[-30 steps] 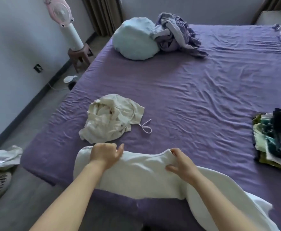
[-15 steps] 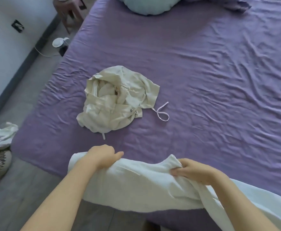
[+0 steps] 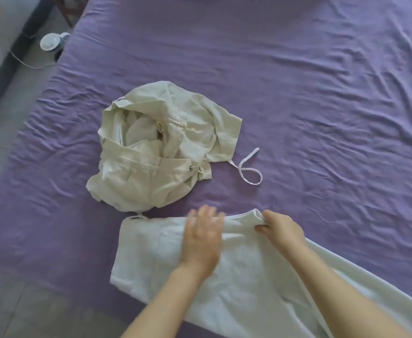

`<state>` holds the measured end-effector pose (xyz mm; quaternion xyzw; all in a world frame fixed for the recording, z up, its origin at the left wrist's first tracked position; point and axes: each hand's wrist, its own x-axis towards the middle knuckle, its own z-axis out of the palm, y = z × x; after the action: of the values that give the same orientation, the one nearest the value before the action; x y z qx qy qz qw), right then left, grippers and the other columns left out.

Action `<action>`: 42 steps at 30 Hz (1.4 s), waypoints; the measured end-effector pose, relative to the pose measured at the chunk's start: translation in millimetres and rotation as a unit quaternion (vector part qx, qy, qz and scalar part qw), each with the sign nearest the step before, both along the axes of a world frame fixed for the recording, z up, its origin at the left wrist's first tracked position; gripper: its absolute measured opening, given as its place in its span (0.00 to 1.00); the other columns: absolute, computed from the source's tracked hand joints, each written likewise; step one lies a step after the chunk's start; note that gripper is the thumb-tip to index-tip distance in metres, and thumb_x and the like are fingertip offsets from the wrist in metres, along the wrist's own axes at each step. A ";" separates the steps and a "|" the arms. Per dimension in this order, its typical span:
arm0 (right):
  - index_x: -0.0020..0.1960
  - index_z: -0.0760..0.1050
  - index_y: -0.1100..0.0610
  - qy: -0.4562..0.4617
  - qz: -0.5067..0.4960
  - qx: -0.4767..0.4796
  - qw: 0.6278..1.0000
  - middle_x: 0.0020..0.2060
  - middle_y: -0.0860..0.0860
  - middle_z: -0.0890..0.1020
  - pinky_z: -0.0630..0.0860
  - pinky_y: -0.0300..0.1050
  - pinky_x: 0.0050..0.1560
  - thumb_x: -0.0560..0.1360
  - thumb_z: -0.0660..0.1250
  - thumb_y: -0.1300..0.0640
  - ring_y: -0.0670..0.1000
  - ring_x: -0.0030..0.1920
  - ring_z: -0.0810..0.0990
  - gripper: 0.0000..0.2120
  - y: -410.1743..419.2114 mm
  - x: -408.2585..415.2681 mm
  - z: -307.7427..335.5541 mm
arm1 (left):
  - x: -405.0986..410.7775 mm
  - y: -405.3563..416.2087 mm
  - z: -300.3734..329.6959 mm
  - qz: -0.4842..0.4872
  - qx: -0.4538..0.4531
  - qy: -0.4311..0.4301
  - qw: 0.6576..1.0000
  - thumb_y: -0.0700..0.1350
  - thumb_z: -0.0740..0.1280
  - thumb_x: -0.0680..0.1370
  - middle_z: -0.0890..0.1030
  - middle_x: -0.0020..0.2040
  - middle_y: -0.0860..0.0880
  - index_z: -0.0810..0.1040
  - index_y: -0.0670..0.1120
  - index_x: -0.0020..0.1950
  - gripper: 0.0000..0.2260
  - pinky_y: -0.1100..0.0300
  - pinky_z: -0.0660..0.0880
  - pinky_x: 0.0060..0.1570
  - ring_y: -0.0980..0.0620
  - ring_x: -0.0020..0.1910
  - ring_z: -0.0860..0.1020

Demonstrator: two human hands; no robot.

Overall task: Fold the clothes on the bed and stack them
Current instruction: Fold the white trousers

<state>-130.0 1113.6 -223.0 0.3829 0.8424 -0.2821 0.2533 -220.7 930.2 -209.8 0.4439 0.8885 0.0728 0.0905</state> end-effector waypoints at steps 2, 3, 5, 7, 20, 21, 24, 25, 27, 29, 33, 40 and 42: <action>0.39 0.63 0.52 0.006 0.007 0.032 0.999 0.44 0.49 0.79 0.63 0.46 0.38 0.74 0.64 0.49 0.56 0.49 0.76 0.12 2.6 -1.3 -4.7 | 36.6 23.6 -10.2 -0.077 -0.032 -0.071 0.994 0.46 0.56 0.73 0.79 0.62 0.48 0.81 0.48 0.61 0.21 0.43 0.73 0.61 0.46 0.64 0.76; 0.43 0.67 0.50 0.017 0.018 0.051 0.998 0.46 0.49 0.80 0.63 0.47 0.40 0.74 0.64 0.49 0.55 0.51 0.77 0.07 4.4 0.6 -6.8 | 48.7 33.4 -13.6 -0.085 -0.074 -0.091 0.989 0.50 0.55 0.74 0.76 0.67 0.49 0.77 0.50 0.66 0.23 0.42 0.68 0.64 0.47 0.68 0.72; 0.53 0.72 0.50 0.054 0.029 0.074 0.995 0.50 0.48 0.79 0.64 0.47 0.45 0.75 0.64 0.47 0.55 0.53 0.76 0.10 9.6 12.8 -8.9 | 57.5 44.2 -24.2 -0.081 -0.135 -0.120 0.980 0.59 0.51 0.76 0.58 0.77 0.50 0.60 0.52 0.77 0.30 0.39 0.51 0.69 0.44 0.76 0.55; 0.58 0.74 0.54 0.115 0.023 0.083 0.990 0.50 0.50 0.79 0.67 0.49 0.48 0.73 0.69 0.49 0.56 0.52 0.76 0.16 14.9 36.4 -5.7 | 59.7 46.7 -40.3 -0.099 -0.179 -0.144 0.968 0.65 0.46 0.76 0.32 0.76 0.52 0.37 0.53 0.76 0.34 0.37 0.33 0.69 0.45 0.75 0.32; 0.52 0.80 0.63 0.162 -0.103 0.142 0.971 0.49 0.57 0.83 0.75 0.58 0.51 0.62 0.78 0.66 0.62 0.49 0.82 0.19 41.2 231.8 21.1 | 129.2 112.0 7.4 -0.076 -0.148 -0.199 0.966 0.59 0.58 0.79 0.50 0.79 0.46 0.57 0.50 0.77 0.28 0.49 0.44 0.74 0.48 0.78 0.45; 0.53 0.80 0.63 0.161 -0.115 0.140 0.970 0.49 0.57 0.83 0.75 0.58 0.52 0.63 0.78 0.65 0.62 0.50 0.81 0.19 47.1 242.1 22.6 | 145.0 121.6 9.5 -0.102 -0.142 -0.197 0.965 0.57 0.58 0.80 0.53 0.79 0.47 0.59 0.51 0.76 0.26 0.49 0.44 0.74 0.49 0.78 0.46; 0.55 0.80 0.61 0.151 -0.161 0.134 0.966 0.52 0.56 0.82 0.72 0.57 0.55 0.66 0.77 0.62 0.60 0.54 0.79 0.18 64.9 275.3 27.2 | 192.5 151.3 12.0 -0.162 -0.132 -0.188 0.960 0.52 0.58 0.81 0.59 0.77 0.49 0.64 0.51 0.73 0.21 0.49 0.44 0.74 0.50 0.77 0.49; 0.54 0.80 0.61 0.149 -0.171 0.138 0.964 0.51 0.56 0.82 0.72 0.57 0.54 0.65 0.77 0.62 0.60 0.54 0.79 0.18 70.5 288.7 28.3 | 206.8 160.9 12.2 -0.179 -0.129 -0.185 0.958 0.50 0.57 0.81 0.61 0.76 0.50 0.65 0.51 0.73 0.20 0.49 0.46 0.73 0.50 0.77 0.50; 0.52 0.81 0.61 0.150 -0.183 0.147 0.960 0.48 0.56 0.83 0.73 0.56 0.52 0.64 0.78 0.63 0.61 0.51 0.80 0.17 81.5 317.1 32.9 | 229.6 179.5 11.7 -0.212 -0.131 -0.183 0.951 0.47 0.57 0.81 0.61 0.76 0.50 0.65 0.50 0.72 0.18 0.50 0.49 0.73 0.50 0.77 0.52; 0.48 0.81 0.60 0.150 -0.185 0.161 0.958 0.44 0.55 0.83 0.74 0.55 0.48 0.63 0.79 0.63 0.61 0.47 0.81 0.15 89.8 348.7 38.6 | 244.2 196.5 10.8 -0.224 -0.135 -0.191 0.946 0.44 0.56 0.82 0.62 0.76 0.51 0.65 0.51 0.73 0.18 0.50 0.51 0.73 0.50 0.77 0.52; 0.49 0.81 0.59 0.066 -0.155 0.172 0.971 0.45 0.54 0.83 0.71 0.60 0.57 0.63 0.80 0.58 0.58 0.54 0.81 0.16 103.4 408.5 42.4 | 260.7 224.6 8.2 -0.254 -0.179 -0.192 0.931 0.45 0.59 0.82 0.57 0.77 0.53 0.60 0.53 0.75 0.22 0.47 0.49 0.73 0.50 0.77 0.50; 0.46 0.75 0.54 0.050 -0.161 0.097 0.981 0.36 0.52 0.80 0.65 0.46 0.38 0.76 0.66 0.48 0.57 0.42 0.76 0.09 137.7 451.4 70.2 | 278.6 266.8 11.8 -0.295 -0.191 -0.164 0.922 0.57 0.64 0.77 0.77 0.49 0.53 0.79 0.56 0.56 0.11 0.59 0.60 0.52 0.47 0.56 0.72; 0.39 0.76 0.57 0.118 -0.143 0.187 0.965 0.30 0.54 0.79 0.73 0.48 0.38 0.71 0.73 0.55 0.58 0.33 0.76 0.08 155.6 445.4 75.6 | 270.3 278.2 11.6 -0.237 -0.157 -0.131 0.950 0.57 0.65 0.77 0.78 0.48 0.53 0.81 0.55 0.53 0.10 0.57 0.61 0.54 0.46 0.55 0.73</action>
<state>315.4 1269.2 -147.4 0.5036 0.8408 -0.1958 0.0328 49.5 1208.4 -198.2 0.6088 0.7379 -0.0332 0.2895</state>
